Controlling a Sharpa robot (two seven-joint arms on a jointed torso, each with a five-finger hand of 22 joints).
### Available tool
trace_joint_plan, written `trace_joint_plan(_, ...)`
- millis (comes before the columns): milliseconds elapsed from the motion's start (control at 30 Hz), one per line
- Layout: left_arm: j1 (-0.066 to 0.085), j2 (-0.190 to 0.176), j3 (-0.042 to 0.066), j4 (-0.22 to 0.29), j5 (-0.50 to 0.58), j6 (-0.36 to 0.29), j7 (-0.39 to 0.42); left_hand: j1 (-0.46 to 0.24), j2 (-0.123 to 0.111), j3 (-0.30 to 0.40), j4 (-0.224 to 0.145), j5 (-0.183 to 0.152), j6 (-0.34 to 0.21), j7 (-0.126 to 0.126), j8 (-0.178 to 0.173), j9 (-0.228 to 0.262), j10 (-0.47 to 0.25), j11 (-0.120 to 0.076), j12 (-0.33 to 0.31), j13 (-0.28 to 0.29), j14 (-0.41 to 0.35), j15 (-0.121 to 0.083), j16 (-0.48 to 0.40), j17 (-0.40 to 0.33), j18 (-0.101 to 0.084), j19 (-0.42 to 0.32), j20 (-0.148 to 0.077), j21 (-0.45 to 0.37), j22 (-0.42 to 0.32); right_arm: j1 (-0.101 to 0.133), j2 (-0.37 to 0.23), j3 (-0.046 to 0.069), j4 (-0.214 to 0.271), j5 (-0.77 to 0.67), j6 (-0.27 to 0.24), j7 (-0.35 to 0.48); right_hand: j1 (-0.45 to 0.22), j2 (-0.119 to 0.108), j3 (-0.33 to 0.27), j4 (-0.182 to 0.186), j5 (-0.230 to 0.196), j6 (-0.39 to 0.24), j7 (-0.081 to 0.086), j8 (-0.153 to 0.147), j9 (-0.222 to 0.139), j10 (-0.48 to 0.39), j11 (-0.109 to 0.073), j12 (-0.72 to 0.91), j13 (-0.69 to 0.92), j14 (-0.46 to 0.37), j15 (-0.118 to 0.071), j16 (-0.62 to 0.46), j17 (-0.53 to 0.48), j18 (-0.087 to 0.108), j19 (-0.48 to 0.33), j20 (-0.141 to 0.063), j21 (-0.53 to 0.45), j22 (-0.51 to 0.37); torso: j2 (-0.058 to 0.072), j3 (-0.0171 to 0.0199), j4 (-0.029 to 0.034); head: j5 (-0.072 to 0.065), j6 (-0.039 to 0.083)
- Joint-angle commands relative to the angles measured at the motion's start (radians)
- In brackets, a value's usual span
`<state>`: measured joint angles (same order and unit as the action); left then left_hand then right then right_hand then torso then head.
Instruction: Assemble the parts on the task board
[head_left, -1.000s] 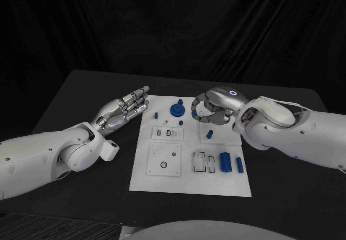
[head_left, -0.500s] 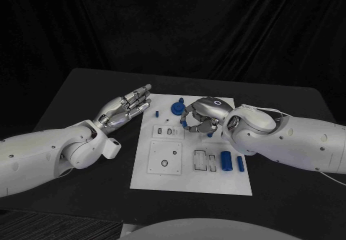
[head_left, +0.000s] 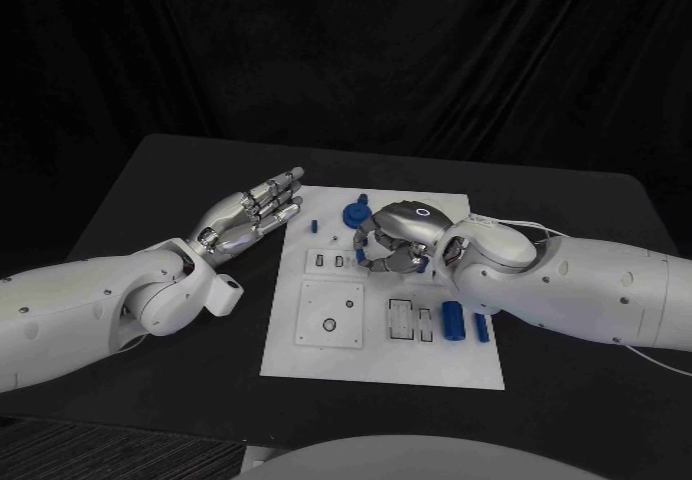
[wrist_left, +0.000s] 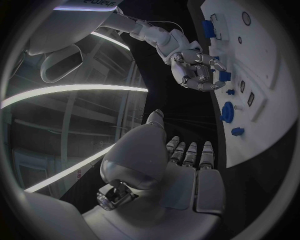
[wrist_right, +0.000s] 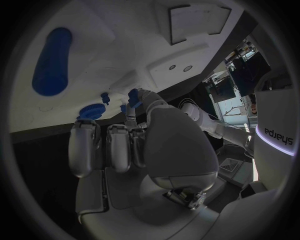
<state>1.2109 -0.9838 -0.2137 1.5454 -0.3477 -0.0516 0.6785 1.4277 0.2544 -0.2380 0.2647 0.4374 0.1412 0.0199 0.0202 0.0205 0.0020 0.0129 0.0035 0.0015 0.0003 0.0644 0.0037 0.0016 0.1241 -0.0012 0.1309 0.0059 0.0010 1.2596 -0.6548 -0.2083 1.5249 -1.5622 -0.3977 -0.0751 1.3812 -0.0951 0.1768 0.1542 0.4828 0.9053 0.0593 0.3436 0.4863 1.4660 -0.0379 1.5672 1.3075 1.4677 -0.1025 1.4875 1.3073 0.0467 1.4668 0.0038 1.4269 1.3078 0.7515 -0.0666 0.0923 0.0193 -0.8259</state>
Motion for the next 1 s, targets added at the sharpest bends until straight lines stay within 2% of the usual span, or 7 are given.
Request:
trace_joint_plan(33, -0.001, 0.002, 0.001, 0.003, 0.004, 0.010, 0.089, 0.010, -0.001, 0.005, -0.002, 0.006, 0.000, 0.003, 0.001, 0.001, -0.002, 0.007, -0.003, -0.002, 0.000, -0.002, -0.004, -0.002, 0.018, 0.001, 0.005, -0.006, -0.001, -0.005, 0.007, 0.001, -0.011, -0.009, 0.016, -0.020, -0.011, 0.002, 0.002, -0.006, -0.001, 0.006, 0.001, 0.002, 0.035, 0.105, 0.006, 0.004, 0.263, 0.070, 0.007, -0.007, 0.074, -0.009, 0.048, 0.008, -0.003, 0.213, 0.000, 0.0002, 0.0008, -0.001, -0.001)
trace_joint_plan(367, -0.001, 0.000, 0.001, 0.004, 0.004, 0.010, 0.088, 0.010, -0.001, 0.005, -0.002, 0.006, 0.000, 0.003, 0.001, 0.001, -0.002, 0.007, -0.003, -0.002, 0.000, -0.002, -0.004, -0.002, 0.018, 0.001, 0.005, -0.006, -0.001, -0.009, 0.015, 0.001, -0.023, -0.009, 0.025, -0.029, -0.011, 0.003, 0.004, -0.008, -0.004, 0.004, 0.002, 0.001, 0.035, 0.105, 0.007, 0.004, 0.263, 0.069, 0.008, -0.008, 0.071, -0.008, 0.047, 0.009, -0.007, 0.212, 0.000, -0.0013, 0.0005, 0.001, -0.002)
trace_joint_plan(767, -0.001, 0.002, 0.001, 0.002, 0.004, 0.013, 0.087, 0.010, -0.001, 0.005, -0.002, 0.006, 0.000, 0.003, 0.001, 0.001, -0.002, 0.007, -0.003, -0.002, 0.000, -0.002, -0.004, -0.002, 0.018, 0.001, 0.005, -0.006, -0.001, -0.010, 0.027, 0.001, -0.038, -0.010, 0.051, -0.043, -0.013, 0.001, 0.007, -0.014, -0.010, -0.011, 0.006, -0.009, 0.031, 0.105, 0.009, 0.004, 0.263, 0.068, 0.010, -0.010, 0.067, -0.008, 0.046, 0.011, -0.010, 0.211, 0.000, 0.0004, -0.0001, -0.004, -0.007)
trace_joint_plan(1000, -0.001, 0.003, 0.001, 0.001, 0.004, 0.015, 0.086, 0.012, -0.001, 0.007, -0.004, 0.007, 0.000, 0.004, 0.001, 0.001, -0.002, 0.007, -0.003, -0.002, 0.000, -0.002, -0.004, -0.002, 0.019, 0.001, 0.005, -0.006, -0.001, -0.013, 0.032, 0.001, -0.047, -0.020, 0.065, -0.050, -0.022, -0.005, 0.013, -0.025, -0.025, -0.053, 0.009, -0.035, 0.020, 0.105, 0.010, 0.004, 0.263, 0.068, 0.011, -0.012, 0.063, -0.007, 0.046, 0.014, -0.012, 0.210, 0.000, 0.0003, -0.0003, -0.007, -0.009)
